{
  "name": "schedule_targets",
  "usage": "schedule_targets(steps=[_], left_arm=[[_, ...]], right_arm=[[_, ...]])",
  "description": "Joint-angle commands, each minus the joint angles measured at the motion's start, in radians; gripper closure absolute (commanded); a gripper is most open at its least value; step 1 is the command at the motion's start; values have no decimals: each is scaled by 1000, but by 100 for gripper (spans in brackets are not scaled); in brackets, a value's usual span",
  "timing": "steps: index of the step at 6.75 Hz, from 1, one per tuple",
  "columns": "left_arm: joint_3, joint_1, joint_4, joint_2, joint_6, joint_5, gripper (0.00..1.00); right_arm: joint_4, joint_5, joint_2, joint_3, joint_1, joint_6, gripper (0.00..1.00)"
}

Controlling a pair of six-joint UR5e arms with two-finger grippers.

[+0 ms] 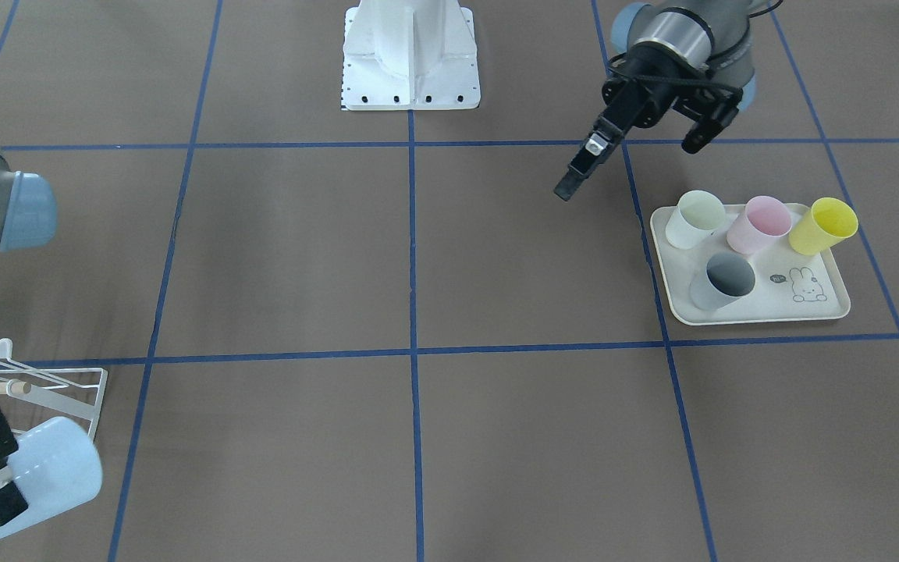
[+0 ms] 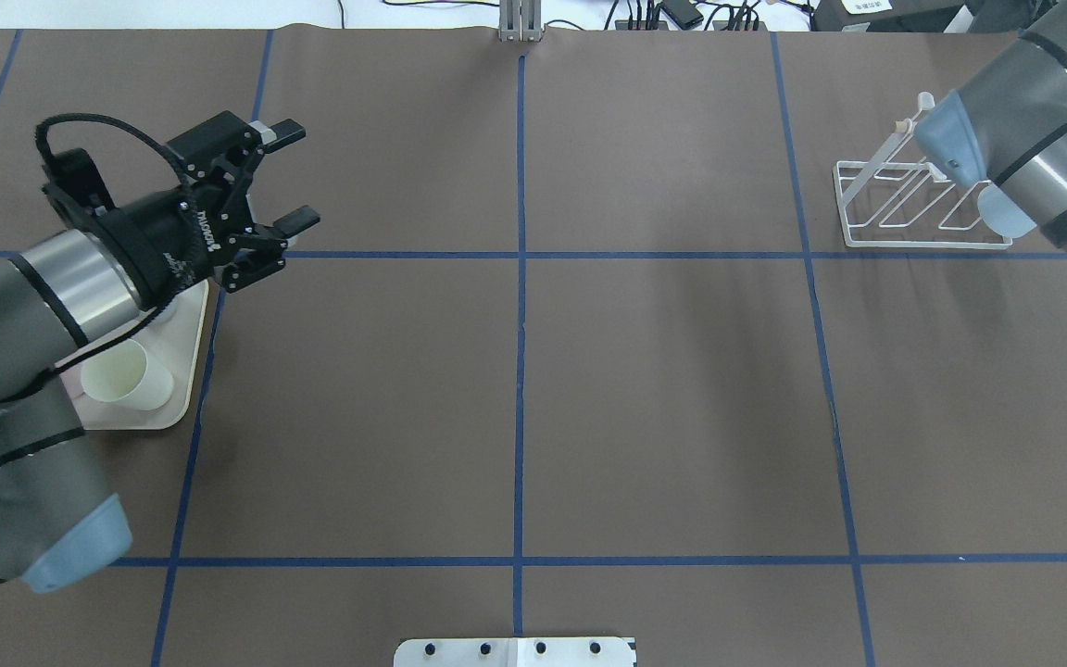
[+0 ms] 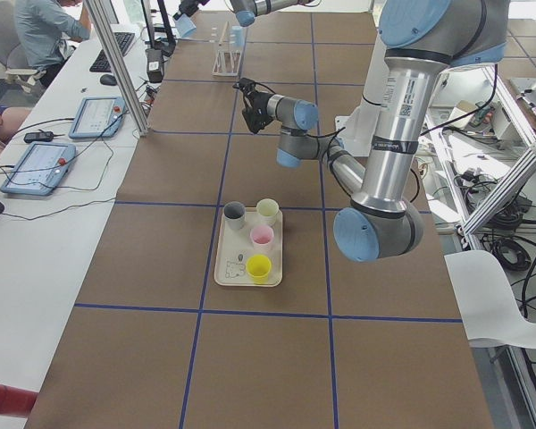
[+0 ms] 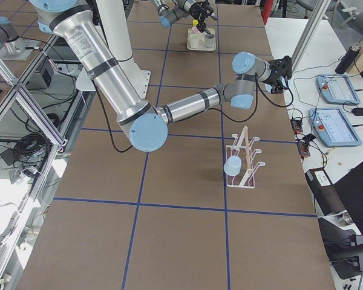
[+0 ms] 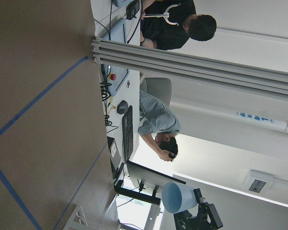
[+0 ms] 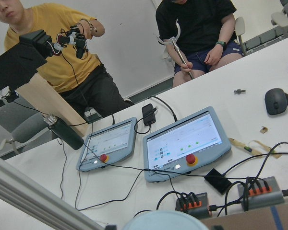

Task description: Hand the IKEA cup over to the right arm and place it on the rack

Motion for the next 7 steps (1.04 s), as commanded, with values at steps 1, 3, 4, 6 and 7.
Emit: schedule_targets(steps=[1, 3, 4, 6, 7], left_arm=[[-21, -109, 40, 114, 180, -129, 0], [-30, -210, 140, 167, 366, -251, 0], [-51, -238, 142, 235, 459, -276, 0], [-84, -252, 142, 308, 521, -283, 0], [-78, -252, 142, 308, 520, -283, 0]], right_arm=[[-46, -25, -46, 1, 72, -260, 100], [-35, -231, -105, 18, 81, -335, 100], [-33, -322, -152, 38, 78, -394, 100], [99, -407, -247, 38, 32, -439, 100], [149, -472, -301, 50, -3, -432, 100]])
